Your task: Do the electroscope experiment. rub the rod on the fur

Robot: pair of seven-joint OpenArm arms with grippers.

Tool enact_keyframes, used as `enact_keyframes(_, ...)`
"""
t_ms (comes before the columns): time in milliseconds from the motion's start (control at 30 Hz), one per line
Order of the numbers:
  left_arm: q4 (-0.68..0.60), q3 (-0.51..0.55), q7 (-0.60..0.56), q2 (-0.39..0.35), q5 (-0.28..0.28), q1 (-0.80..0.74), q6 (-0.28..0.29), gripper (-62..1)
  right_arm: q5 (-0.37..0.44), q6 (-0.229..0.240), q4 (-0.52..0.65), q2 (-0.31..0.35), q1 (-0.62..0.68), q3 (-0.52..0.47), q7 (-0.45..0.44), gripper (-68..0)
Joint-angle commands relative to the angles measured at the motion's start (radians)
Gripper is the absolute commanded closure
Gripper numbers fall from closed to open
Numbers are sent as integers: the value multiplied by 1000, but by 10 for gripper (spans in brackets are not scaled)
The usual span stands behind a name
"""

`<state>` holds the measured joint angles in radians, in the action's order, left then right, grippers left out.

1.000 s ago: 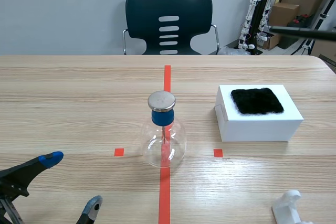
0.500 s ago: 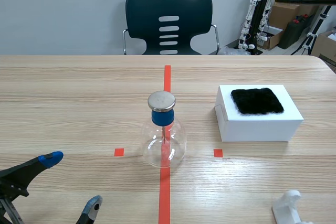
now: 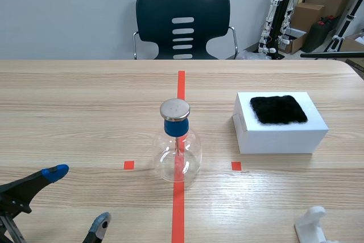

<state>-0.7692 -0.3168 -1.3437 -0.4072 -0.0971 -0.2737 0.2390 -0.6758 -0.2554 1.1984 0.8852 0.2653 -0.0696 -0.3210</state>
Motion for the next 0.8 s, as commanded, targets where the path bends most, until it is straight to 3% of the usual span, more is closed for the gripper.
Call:
enact_keyframes(0, -11, 1, -21, -1, 6, 0, 3, -623, -15, -16, 11, 6, -43, 6, 0, -32)
enact_keyframes(367, -11, 1, -21, -1, 6, 0, 3, -623, -194, -13, -82, -56, -100, 73, -10, -19)
enact_keyframes(767, -11, 1, -21, -1, 6, 0, 3, -623, -246, 31, -101, -117, -90, 78, 63, -19)
